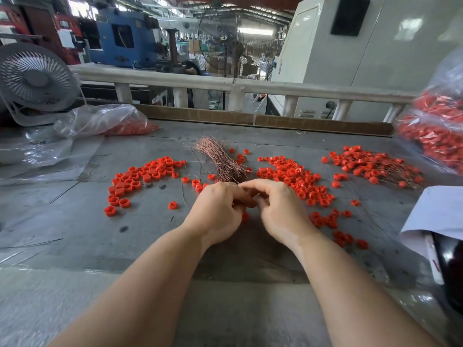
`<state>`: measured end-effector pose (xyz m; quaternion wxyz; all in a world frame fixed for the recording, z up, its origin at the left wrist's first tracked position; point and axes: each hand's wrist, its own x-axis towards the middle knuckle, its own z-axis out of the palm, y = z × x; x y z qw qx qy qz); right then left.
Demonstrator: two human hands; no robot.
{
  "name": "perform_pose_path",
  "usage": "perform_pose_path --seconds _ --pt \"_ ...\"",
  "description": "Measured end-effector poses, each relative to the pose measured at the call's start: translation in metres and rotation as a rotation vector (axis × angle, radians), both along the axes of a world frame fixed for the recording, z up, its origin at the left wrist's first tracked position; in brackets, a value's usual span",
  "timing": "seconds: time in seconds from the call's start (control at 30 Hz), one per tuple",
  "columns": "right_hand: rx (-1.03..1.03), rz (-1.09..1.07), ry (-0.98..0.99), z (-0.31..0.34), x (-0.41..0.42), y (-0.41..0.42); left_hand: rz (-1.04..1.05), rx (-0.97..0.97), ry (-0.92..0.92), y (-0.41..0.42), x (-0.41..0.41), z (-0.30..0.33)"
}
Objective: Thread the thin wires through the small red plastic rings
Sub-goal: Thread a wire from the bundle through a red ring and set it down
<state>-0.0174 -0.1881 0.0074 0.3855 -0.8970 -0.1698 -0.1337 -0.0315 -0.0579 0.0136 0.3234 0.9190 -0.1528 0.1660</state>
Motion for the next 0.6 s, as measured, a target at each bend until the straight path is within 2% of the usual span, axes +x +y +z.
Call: perform_pose_path --seconds 0.27,0.6 --pt "-0.045 -0.041 0.017 -0.0025 0.0012 -0.0003 0.075 0.03 0.024 0.0024 0.005 -0.0064" --pt "-0.136 -0.046 0.037 -0.0028 -0.0006 -0.0025 0.042 0.037 0.068 0.0038 0.004 -0.0064"
